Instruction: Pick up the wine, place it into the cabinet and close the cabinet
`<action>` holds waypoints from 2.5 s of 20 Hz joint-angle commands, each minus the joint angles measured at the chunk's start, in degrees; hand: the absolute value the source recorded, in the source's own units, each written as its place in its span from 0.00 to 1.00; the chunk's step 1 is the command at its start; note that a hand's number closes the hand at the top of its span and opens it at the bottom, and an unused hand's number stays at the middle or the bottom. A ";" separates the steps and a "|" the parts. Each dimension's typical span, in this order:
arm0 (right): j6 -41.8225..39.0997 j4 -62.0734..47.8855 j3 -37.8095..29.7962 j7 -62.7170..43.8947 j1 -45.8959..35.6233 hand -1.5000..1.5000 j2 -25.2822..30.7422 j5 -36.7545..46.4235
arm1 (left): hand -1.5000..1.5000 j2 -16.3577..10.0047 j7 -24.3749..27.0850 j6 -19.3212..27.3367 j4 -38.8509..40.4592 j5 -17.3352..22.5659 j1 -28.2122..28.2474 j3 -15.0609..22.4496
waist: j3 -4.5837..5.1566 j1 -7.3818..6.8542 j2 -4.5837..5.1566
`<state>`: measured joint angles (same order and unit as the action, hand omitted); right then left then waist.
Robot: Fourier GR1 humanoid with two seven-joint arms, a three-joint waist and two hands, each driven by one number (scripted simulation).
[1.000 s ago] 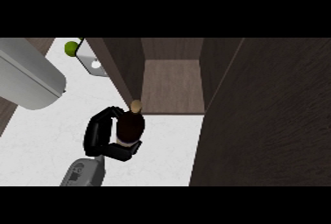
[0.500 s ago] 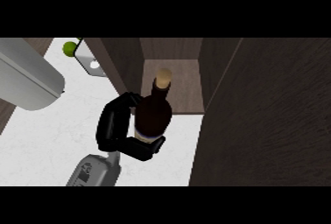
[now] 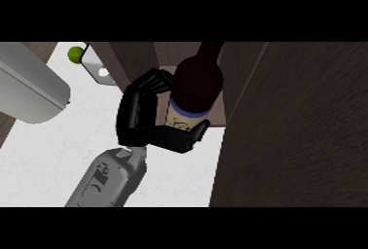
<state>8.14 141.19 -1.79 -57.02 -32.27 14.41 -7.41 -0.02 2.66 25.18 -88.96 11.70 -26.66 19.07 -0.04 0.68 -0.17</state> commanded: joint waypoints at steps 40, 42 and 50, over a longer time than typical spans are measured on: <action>-5.00 -1.31 -5.29 3.32 1.01 0.00 -1.46 -9.39 | 1.00 0.02 27.69 8.61 50.08 9.10 -18.39 4.34 | 0.04 1.18 0.54; -2.14 -0.09 -3.80 -1.09 -3.06 0.00 -0.72 -6.73 | 1.00 0.02 30.37 6.84 54.65 9.98 -19.86 3.22 | 0.10 1.35 0.51; -3.93 1.92 -2.56 -0.10 0.02 0.00 -1.14 -6.73 | 1.00 0.02 38.45 6.30 58.20 15.78 -18.23 2.58 | 0.10 1.32 0.45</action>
<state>3.90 138.10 -5.28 -55.09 -33.44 13.61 -11.58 -0.01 37.19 31.65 -31.95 24.63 -46.28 21.16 0.04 2.07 0.36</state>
